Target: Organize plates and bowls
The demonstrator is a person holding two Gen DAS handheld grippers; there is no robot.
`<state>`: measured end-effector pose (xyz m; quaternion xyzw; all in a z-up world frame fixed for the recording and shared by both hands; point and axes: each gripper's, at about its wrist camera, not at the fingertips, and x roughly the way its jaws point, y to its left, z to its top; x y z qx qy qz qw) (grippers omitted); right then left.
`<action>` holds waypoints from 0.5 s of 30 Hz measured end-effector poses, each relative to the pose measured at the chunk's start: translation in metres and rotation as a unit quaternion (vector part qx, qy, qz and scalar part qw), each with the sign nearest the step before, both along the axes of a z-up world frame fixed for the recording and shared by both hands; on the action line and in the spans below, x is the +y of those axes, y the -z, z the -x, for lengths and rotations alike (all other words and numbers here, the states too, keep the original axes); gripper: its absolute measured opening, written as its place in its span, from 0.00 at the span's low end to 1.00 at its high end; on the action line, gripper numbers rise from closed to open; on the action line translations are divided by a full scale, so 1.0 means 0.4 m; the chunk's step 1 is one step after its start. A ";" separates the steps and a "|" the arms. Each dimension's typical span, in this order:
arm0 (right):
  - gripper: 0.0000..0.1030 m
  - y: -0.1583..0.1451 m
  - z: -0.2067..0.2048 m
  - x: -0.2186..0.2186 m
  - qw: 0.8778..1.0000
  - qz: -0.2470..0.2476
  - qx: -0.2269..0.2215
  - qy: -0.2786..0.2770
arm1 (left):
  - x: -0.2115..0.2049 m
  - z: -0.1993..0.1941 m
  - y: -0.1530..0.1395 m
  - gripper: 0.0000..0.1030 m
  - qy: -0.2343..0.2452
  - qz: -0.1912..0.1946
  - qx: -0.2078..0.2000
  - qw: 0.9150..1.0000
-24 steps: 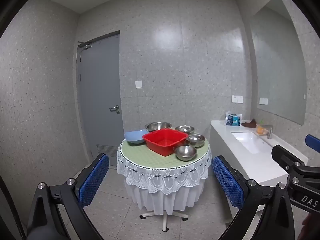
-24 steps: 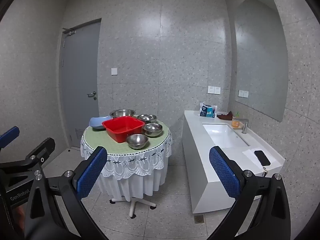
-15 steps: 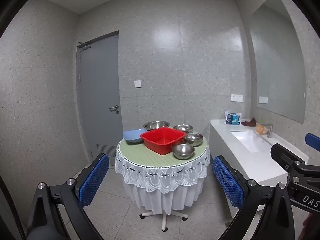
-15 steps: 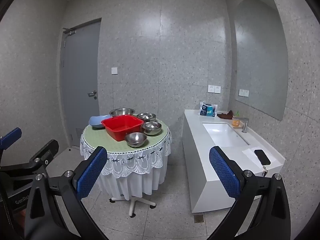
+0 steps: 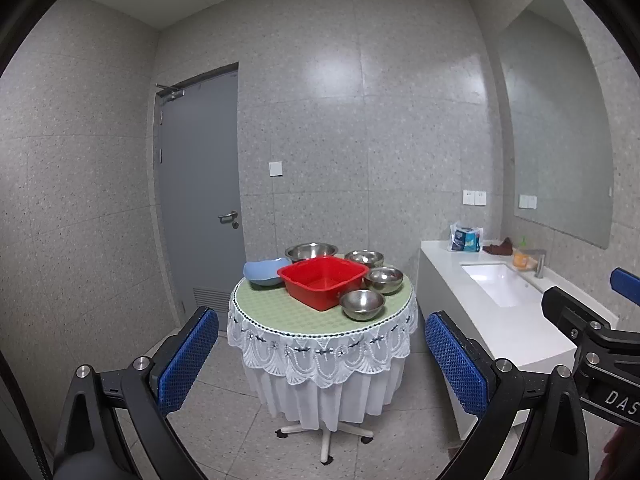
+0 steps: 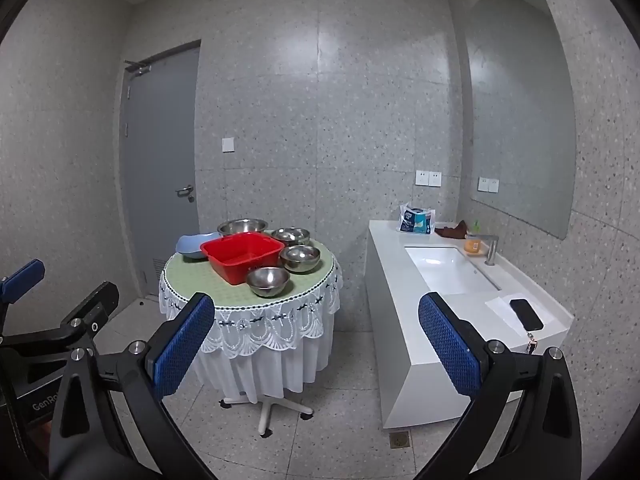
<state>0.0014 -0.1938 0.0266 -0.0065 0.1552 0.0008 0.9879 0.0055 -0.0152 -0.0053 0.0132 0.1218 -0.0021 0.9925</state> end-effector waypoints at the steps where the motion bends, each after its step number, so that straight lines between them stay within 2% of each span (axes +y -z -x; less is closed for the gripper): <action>1: 1.00 0.001 0.003 -0.001 1.000 0.000 -0.001 0.000 | 0.002 0.003 -0.006 0.99 -0.001 0.001 0.000 1.000; 15: 1.00 -0.016 0.017 -0.015 1.000 -0.004 -0.006 0.000 | -0.006 0.010 -0.001 0.99 -0.002 0.002 -0.004 1.000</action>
